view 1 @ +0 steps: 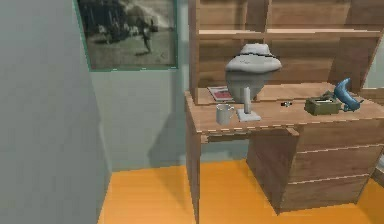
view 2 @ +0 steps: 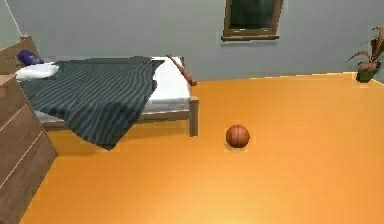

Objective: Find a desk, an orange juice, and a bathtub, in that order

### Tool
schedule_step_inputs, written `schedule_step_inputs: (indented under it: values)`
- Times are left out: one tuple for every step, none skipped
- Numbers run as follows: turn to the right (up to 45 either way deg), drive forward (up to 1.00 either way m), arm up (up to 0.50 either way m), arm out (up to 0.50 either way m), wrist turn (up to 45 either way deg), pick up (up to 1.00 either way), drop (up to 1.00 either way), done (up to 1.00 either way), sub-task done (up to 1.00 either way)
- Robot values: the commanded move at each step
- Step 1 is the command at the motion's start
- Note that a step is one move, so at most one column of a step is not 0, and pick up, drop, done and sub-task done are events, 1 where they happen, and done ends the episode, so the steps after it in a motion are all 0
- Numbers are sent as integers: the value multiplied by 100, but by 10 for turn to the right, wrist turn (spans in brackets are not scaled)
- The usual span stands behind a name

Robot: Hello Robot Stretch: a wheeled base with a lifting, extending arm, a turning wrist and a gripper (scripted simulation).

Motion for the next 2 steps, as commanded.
schedule_step_inputs:
  values:
    - [0, 40, 0, 0, 0, 0, 0, 0, 0]
    - [300, 0, 0, 0, 0, 0, 0, 0, 0]
